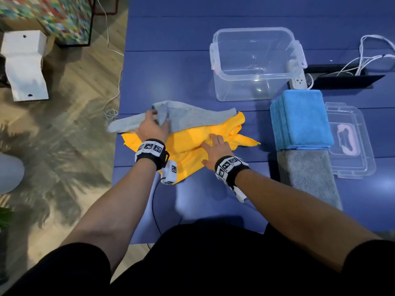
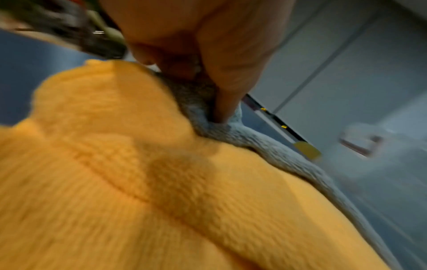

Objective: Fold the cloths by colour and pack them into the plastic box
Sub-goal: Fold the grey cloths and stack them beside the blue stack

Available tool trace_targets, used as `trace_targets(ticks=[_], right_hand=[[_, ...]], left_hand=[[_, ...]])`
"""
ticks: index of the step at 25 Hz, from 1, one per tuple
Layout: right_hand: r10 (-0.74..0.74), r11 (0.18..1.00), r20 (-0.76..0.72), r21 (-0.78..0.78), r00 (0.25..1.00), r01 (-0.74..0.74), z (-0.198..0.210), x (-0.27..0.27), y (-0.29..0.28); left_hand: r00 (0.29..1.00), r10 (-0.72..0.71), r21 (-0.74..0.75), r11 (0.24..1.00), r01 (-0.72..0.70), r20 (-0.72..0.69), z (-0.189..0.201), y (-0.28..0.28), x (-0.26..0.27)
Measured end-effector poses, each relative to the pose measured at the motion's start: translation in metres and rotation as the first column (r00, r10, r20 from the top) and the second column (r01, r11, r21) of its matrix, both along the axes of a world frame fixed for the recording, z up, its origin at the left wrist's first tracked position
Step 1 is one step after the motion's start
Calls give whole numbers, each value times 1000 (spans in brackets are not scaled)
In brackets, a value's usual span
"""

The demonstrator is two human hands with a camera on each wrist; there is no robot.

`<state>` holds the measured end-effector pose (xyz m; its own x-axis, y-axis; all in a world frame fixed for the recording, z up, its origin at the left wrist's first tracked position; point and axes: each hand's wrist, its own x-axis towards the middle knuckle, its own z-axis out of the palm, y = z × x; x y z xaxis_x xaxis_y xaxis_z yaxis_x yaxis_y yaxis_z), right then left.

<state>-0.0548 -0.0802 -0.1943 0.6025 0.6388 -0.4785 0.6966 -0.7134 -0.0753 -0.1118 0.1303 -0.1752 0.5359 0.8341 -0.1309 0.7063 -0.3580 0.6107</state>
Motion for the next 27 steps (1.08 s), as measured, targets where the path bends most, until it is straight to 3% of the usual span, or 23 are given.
trace_targets(ticks=[5, 8, 10, 11, 12, 13, 14, 15, 16, 19, 21, 23, 25, 27], right_hand=[[-27, 998, 7, -64, 1000, 28, 9, 15, 32], [-85, 992, -121, -101, 989, 73, 12, 29, 36], [-153, 984, -241, 48, 958, 170, 14, 35, 31], [-225, 931, -326, 206, 918, 301, 17, 38, 25], [-321, 795, -404, 376, 856, 476, 20, 40, 19], [-425, 582, -471, 512, 773, 632, 26, 43, 11], [-507, 374, -529, 576, 680, 727, 31, 47, 4], [-528, 236, -594, 584, 607, 776, 40, 52, -5], [-504, 181, -670, 535, 545, 825, 44, 60, -14], [-358, 276, -828, 347, 432, 896, 51, 78, -40], [-246, 341, -906, 253, 346, 905, 54, 77, -58], [-85, 365, -968, 191, 237, 911, 73, 59, -74], [-2, 387, -983, 166, 181, 907, 79, 42, -90], [-17, 390, -983, 164, 185, 906, 77, 35, -109]], left_hand=[[968, -141, 183, 978, 104, 206, 44, -21, 10], [891, -279, 286, 941, 180, 359, 75, -24, 4], [798, -335, 331, 926, 181, 500, 99, -29, 2], [749, -348, 309, 930, 199, 564, 111, -32, 2], [713, -352, 258, 935, 243, 606, 124, -37, 1], [689, -358, 186, 931, 314, 630, 135, -45, 1], [671, -363, 95, 911, 401, 647, 147, -54, 1], [647, -362, 2, 874, 487, 671, 158, -66, 1], [622, -348, -80, 829, 553, 702, 168, -79, 0], [559, -248, -237, 719, 654, 791, 196, -111, -3], [518, -125, -354, 595, 722, 846, 207, -126, -6], [517, -21, -437, 505, 745, 856, 211, -131, -5], [572, -43, -453, 563, 691, 819, 203, -131, 0], [670, -26, -492, 657, 571, 742, 186, -126, 6]])
